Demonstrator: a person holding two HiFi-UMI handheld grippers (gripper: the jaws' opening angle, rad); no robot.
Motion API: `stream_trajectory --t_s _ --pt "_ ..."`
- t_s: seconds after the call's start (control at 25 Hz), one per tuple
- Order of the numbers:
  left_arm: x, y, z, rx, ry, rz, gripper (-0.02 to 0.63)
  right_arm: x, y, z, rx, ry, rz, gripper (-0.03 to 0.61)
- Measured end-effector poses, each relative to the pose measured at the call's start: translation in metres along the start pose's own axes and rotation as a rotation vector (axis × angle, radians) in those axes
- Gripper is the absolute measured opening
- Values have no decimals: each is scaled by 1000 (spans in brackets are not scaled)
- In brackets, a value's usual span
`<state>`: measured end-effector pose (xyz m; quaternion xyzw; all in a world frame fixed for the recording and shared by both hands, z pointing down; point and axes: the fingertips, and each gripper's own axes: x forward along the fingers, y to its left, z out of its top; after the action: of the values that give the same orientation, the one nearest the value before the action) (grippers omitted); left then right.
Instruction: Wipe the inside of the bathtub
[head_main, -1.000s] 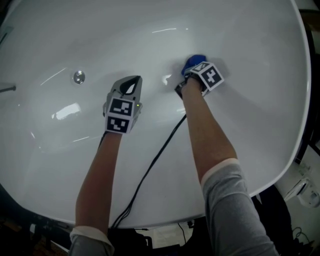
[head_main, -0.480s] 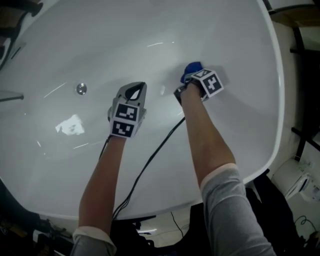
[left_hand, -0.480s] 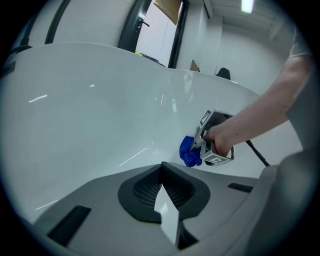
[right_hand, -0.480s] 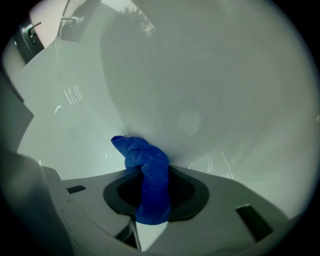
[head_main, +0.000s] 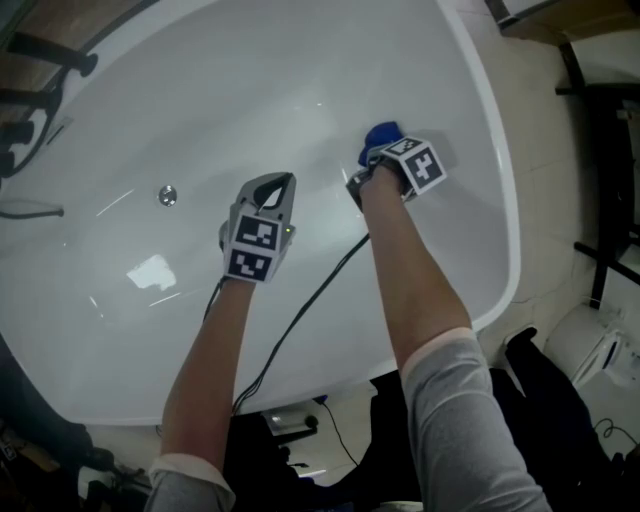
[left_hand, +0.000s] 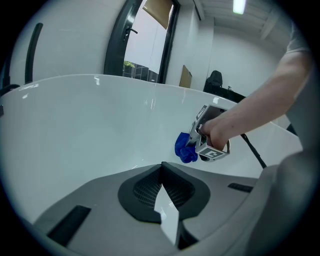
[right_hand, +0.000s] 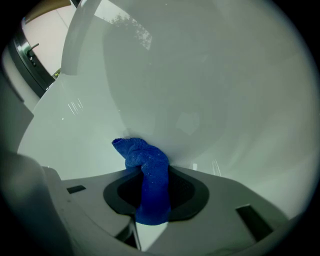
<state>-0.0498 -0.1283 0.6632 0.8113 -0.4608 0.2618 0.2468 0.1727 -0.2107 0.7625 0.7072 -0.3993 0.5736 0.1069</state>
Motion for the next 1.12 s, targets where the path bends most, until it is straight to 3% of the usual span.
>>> stream_trajectory --t_s 0.48,0.8,1.0,1.12 --pt "-32 -41 86 19 -23 -15 2 -83 23 70 19 -30 34 107" --pt "-67 -82 136 51 -26 -26 2 -132 16 108 19 -26 25 107" --pt "-105 -87 149 29 -37 -10 2 -170 16 128 -139 -94 -8 109" --pt "-137 -91 152 19 -41 -14 2 -207 26 135 -264 -142 44 110"
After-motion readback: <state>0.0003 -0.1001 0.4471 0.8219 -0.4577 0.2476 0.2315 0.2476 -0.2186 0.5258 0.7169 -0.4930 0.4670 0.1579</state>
